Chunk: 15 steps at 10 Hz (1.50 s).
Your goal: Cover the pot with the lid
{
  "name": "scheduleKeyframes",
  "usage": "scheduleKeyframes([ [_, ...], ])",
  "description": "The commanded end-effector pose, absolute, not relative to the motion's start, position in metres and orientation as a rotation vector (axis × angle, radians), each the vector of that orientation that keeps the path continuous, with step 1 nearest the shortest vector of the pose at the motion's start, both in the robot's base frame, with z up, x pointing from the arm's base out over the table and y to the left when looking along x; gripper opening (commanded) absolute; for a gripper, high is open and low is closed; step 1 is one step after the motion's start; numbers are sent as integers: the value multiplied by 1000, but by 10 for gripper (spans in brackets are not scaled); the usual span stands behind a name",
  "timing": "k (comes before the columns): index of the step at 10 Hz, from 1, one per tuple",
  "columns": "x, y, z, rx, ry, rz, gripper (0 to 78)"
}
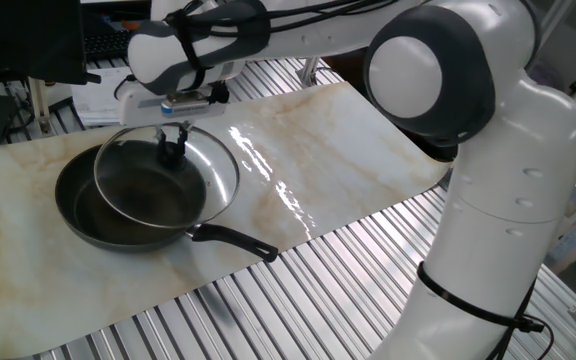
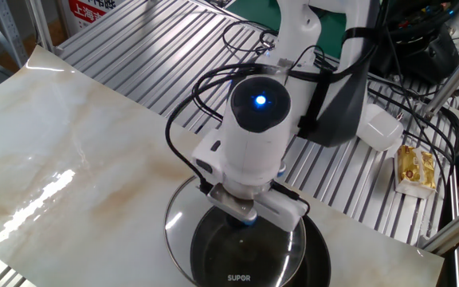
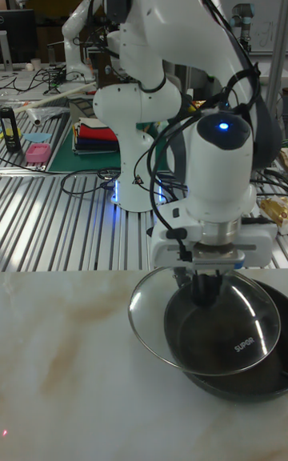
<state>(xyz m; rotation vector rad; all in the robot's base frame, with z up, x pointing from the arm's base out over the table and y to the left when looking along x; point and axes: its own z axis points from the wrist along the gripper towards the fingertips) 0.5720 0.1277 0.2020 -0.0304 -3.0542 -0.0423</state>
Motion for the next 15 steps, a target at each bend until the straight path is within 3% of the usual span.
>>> scheduleKeyframes([
  [1, 576, 128, 209, 66, -2942, -99, 11],
  [4, 575, 133, 208, 96, -2953, -81, 11],
  [9, 566, 189, 202, 21, -2981, -88, 11],
  [15, 571, 195, 192, 21, -3037, -91, 11],
])
